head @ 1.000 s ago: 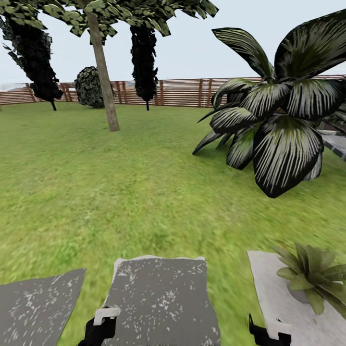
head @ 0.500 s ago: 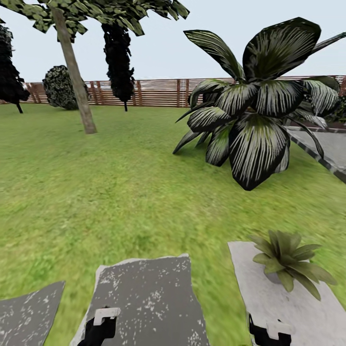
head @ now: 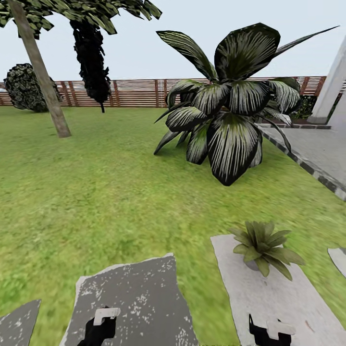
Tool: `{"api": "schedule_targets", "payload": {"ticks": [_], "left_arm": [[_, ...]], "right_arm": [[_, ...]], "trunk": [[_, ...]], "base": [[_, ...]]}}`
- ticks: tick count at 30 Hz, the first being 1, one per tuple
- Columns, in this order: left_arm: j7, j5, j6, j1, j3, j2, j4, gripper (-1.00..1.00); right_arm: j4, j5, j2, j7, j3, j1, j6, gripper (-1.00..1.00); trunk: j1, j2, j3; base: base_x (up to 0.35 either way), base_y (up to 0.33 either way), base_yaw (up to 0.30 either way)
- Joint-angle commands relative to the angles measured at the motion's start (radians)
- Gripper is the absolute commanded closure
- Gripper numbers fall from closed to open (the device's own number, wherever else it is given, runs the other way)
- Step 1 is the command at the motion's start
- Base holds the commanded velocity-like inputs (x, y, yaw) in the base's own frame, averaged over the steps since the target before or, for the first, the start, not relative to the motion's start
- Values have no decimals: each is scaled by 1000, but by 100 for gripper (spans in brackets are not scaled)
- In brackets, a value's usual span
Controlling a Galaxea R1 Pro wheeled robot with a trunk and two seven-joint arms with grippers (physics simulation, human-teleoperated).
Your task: Pick up the pesticide atomizer in the garden and spray insectifuge to fully cover both potted plants in the garden.
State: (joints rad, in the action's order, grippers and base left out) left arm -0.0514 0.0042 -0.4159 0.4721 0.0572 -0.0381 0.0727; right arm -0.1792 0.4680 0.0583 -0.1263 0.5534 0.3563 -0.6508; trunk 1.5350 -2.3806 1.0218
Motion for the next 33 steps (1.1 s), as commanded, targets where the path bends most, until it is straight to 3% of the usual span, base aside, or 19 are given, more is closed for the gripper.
{"api": "schedule_targets", "payload": {"ticks": [1, 19, 33], "left_arm": [[-5, 0, -3, 0, 6, 0, -1, 100], [-4, 0, -1, 0, 6, 1, 1, 100], [-6, 0, -3, 0, 6, -3, 1, 100]], "right_arm": [[2, 11, 0, -7, 3, 1, -3, -100], [2, 11, 0, -7, 3, 1, -3, -100], [1, 11, 0, -7, 3, 1, -3, -100]], "trunk": [[0, 0, 1], [0, 0, 1], [0, 0, 1]], "base": [[0, 0, -277], [9, -3, -277], [227, -99, -227]]}}
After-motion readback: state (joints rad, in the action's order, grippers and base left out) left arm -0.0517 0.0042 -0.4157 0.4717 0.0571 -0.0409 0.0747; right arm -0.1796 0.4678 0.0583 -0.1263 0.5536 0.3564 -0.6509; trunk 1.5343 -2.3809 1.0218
